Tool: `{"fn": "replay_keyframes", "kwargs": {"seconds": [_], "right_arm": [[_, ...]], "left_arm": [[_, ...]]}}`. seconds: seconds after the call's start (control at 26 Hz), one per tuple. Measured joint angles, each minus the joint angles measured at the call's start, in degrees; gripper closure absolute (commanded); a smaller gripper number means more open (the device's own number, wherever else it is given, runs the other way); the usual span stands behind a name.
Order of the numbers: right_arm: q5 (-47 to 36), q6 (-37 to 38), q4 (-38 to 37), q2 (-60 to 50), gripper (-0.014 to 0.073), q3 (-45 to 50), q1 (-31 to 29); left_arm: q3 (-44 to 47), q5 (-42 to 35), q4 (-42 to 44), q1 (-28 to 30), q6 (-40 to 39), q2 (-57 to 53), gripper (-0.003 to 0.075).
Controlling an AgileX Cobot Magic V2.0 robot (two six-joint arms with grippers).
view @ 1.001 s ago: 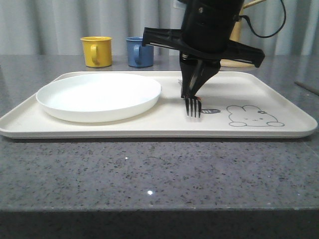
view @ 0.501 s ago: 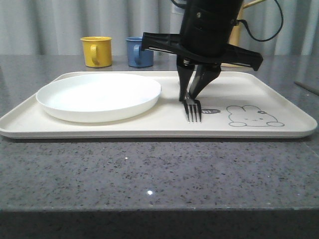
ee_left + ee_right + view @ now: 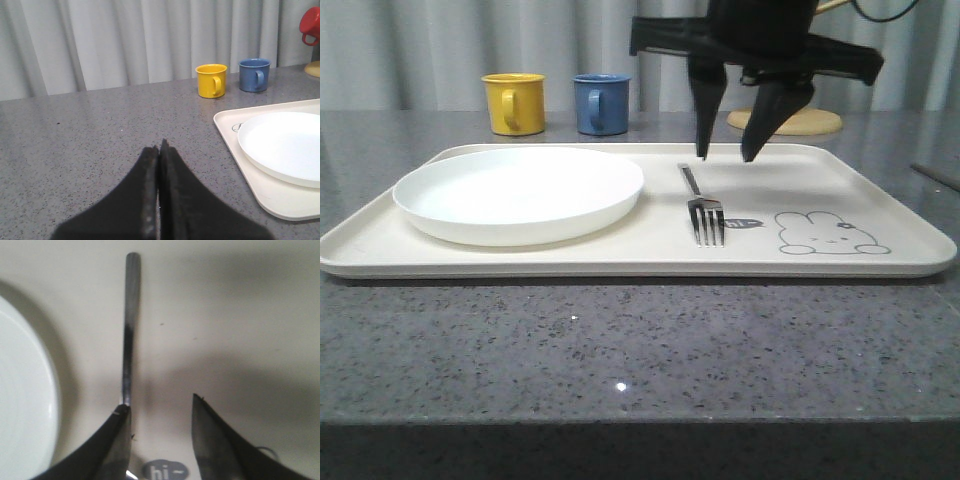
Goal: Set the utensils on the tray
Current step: 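Raise the right gripper and move it to the chopsticks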
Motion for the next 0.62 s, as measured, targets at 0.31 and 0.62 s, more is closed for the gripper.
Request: {"fn": "replay_keyframes", "kwargs": {"seconds": [0.31,0.62], "right_arm": [[7.34,-13.11,0.72,-2.88,0.0265,0.00,-13.78],[9.72,-26.21,5.99,-3.88,0.0267,0.87,-25.98]], "left_arm": [[0.00,0.00,0.00,0.00,0.00,0.00,0.0739],[0.00,0.00,0.00,0.00,0.00,0.00,0.0739]]}}
